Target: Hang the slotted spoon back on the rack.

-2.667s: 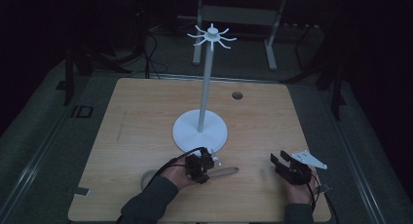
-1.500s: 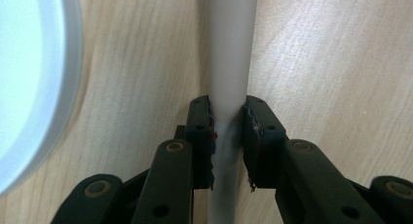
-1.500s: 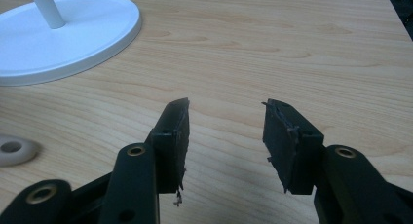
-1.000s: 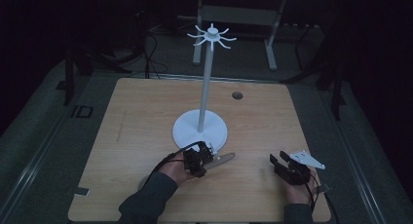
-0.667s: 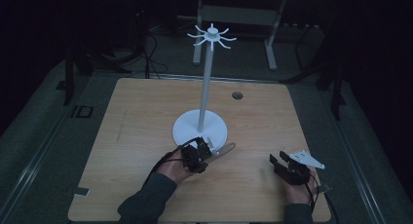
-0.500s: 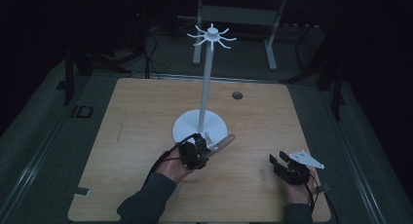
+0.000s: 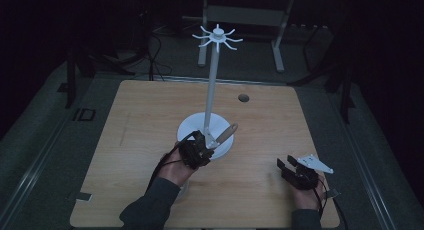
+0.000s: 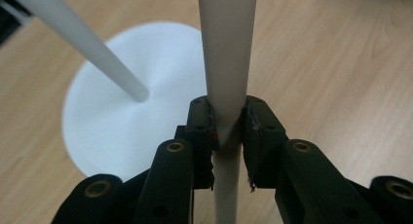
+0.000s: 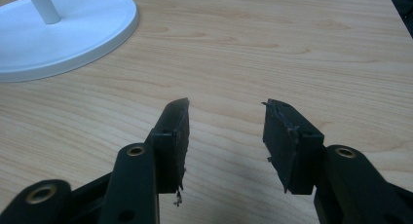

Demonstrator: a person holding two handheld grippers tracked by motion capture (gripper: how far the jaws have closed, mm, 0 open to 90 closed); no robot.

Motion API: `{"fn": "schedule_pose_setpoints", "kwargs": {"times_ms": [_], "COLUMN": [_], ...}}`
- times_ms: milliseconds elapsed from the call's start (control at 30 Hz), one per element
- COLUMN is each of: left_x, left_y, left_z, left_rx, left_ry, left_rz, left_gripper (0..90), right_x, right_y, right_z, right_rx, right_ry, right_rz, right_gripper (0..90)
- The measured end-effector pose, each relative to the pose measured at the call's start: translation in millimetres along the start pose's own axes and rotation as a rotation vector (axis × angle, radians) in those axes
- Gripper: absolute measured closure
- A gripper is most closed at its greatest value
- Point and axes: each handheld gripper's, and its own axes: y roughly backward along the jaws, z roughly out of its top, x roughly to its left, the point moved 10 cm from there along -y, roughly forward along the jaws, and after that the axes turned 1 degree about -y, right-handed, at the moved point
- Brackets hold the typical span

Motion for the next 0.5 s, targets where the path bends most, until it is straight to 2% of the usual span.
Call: {"fn": "schedule_pose_setpoints", "kwargs": {"times_ms": [200,500], "left_x": [8.3,23.4], "left_y": [10.8,23.5], "left_z": [7.2,15.2], "left_rx": [-0.051,-0.152], "left_ry": [0.021,0.104], "left_rz": [0.047,0.134], "left_gripper": [75.0,75.0], "right_x": [-1.2,-1.6], "right_y": [0.4,0.4], "right_z": [-0.3,-0.4], "right_rx": [0.000,0.000], "right_ry": [-0.002,0.000], "right_rz": [-0.003,-0.005], "right_gripper": [51.8,51.8]}}
